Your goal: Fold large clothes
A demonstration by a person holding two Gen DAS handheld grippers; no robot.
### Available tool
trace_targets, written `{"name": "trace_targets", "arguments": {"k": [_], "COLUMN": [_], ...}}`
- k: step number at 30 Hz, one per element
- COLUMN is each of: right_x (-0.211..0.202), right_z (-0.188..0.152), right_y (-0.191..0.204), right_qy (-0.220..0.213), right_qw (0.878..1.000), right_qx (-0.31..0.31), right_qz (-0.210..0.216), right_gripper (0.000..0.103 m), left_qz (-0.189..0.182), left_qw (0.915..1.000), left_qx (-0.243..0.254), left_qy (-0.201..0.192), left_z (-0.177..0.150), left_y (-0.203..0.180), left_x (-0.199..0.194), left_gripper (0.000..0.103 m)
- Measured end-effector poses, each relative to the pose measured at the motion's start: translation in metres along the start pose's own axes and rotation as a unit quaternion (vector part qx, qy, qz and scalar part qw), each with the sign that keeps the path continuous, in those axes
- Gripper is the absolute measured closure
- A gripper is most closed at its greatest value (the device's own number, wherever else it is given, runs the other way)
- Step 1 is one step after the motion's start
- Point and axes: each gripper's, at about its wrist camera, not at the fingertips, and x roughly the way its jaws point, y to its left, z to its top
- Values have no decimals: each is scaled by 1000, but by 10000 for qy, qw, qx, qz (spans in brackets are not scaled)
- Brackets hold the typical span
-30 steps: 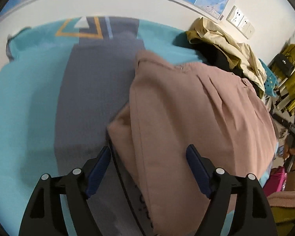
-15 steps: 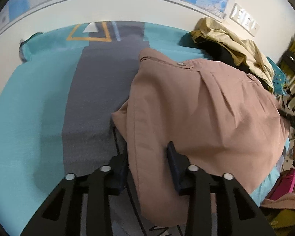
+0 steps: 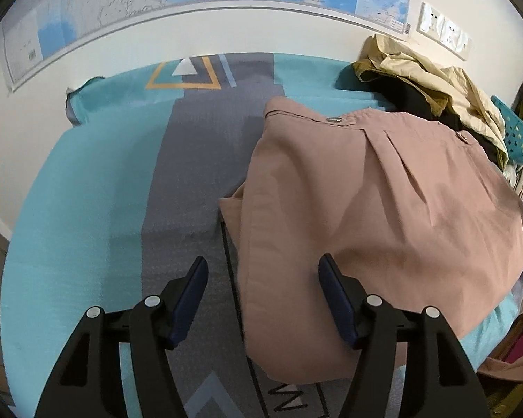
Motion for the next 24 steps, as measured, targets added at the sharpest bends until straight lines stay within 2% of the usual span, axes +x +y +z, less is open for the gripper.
{"name": "trace_targets", "arguments": {"k": [4,7,9,11,15,20,24], "right_x": [33,62,81,92,88,57,54], "right_z": [-3,-12,-20,-25,-18,-4,1], "right_y": [27,30,26,18,21,53,81], "right_qy": [343,664,927,1061,1003,606,521], "right_qw": [9981,9961,9951,9941,9949,9963,9923], "right_qx": [-310,-322,-275,-78,-84,-470,-831], "right_qz": [407,487,184,212,102,386,750], "right_gripper": [46,46,51,52,49,45,39], "left_qz": [85,121,161,204,293,302,331], "left_qw": [9999,9999,9999,9998,9996,9995,9994], "left_qx": [71,44,34,29,3,-13,-23], "left_qy": [-38,-35,-20,4,9,-23,-33], "left_z": [-2,-3,-4,-4,-6,-7,-8], "left_y": [-2,-1,-2,-2,-1,-1,-2], "left_x": [-2,-1,2,5,8,7,7], "left_gripper": [40,40,39,38,35,35,35]}}
